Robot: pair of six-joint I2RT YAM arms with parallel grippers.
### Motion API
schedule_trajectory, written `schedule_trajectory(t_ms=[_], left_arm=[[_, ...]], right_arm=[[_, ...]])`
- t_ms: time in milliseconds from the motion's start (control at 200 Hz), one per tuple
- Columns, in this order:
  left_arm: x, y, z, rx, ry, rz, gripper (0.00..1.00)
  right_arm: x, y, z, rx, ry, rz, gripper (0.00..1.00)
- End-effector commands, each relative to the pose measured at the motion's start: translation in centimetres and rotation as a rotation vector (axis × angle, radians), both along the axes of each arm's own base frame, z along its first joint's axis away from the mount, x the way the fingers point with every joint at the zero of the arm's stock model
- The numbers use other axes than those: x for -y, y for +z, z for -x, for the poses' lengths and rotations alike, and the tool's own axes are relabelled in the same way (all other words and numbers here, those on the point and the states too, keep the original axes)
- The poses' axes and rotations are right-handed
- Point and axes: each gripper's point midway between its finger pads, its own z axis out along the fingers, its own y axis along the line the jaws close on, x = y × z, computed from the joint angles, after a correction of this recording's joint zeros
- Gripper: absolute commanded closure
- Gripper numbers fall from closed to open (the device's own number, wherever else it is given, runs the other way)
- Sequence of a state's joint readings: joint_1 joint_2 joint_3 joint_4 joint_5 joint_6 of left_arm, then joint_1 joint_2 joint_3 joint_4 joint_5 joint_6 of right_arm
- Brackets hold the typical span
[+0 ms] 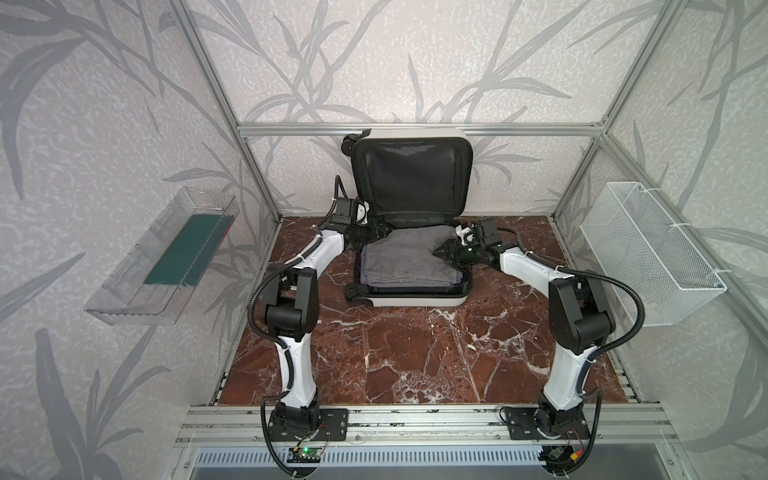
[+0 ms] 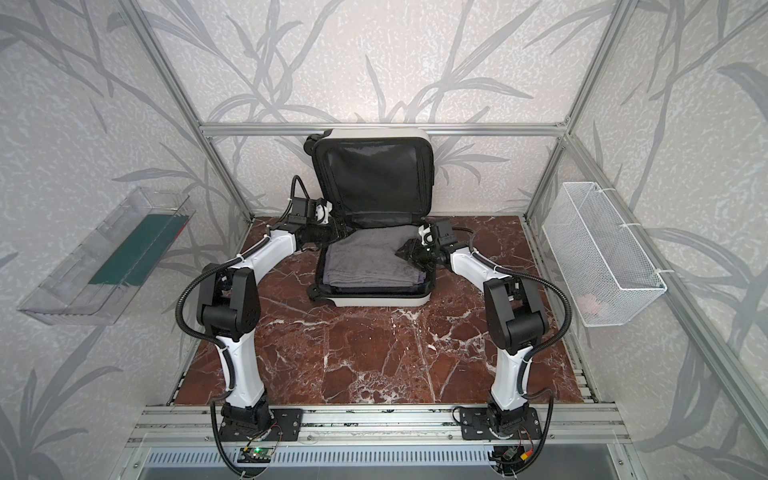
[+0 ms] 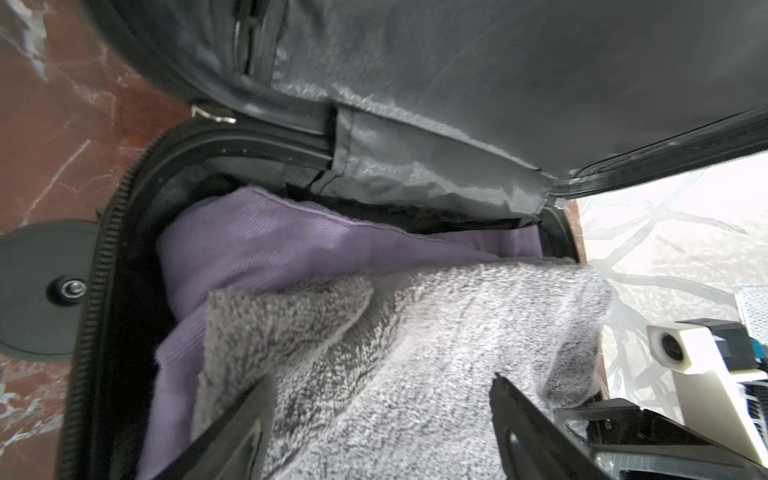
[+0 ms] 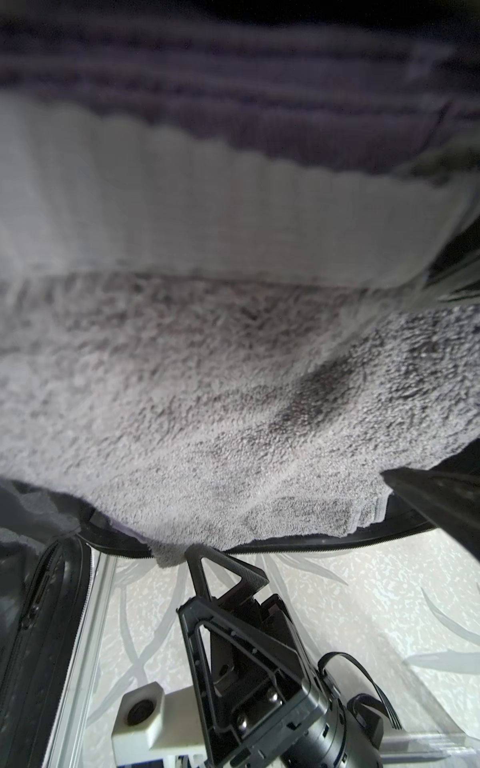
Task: Pack the luggage
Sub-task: 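Lower the towel onto the jeans in the suitcase and open both grippers, then move the left gripper to the suitcase lid while the right gripper withdraws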
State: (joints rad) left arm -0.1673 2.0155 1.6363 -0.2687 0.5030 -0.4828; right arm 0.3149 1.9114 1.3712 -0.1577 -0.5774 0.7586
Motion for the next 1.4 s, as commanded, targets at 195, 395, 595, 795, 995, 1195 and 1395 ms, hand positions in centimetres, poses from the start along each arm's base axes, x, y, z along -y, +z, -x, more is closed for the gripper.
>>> schedule_trajectory(t_ms=[195, 395, 595, 795, 995, 1195, 1395], left_arm=[[-1.5, 12.8, 1.4, 0.283, 0.017, -0.011, 0.15], [-4.5, 16.3, 0.4, 0.410, 0.089, -0.110, 0.11], [-7.0, 17.7, -2.0, 0.464, 0.140, -0.156, 0.09], [-7.8, 18.3, -4.4, 0.519, 0.139, -0.178, 0.01], [-7.0, 18.2, -6.6, 0.544, 0.078, -0.163, 0.06], [-6.8, 18.0, -8.6, 0.558, 0.058, -0.165, 0.18], [-6.7, 17.8, -10.2, 0.571, 0.058, -0.150, 0.33]], right_arm=[[0.6, 10.3, 1.1, 0.205, 0.046, -0.003, 0.34], [2.7, 13.3, 2.8, 0.318, 0.032, 0.104, 0.13], [4.4, 14.1, 4.0, 0.388, -0.004, 0.168, 0.01], [5.3, 14.8, 5.3, 0.461, -0.022, 0.183, 0.01], [6.3, 13.6, 6.2, 0.449, -0.060, 0.204, 0.01], [6.3, 11.3, 7.0, 0.399, -0.058, 0.187, 0.01], [6.3, 9.5, 8.0, 0.358, -0.052, 0.174, 0.01]])
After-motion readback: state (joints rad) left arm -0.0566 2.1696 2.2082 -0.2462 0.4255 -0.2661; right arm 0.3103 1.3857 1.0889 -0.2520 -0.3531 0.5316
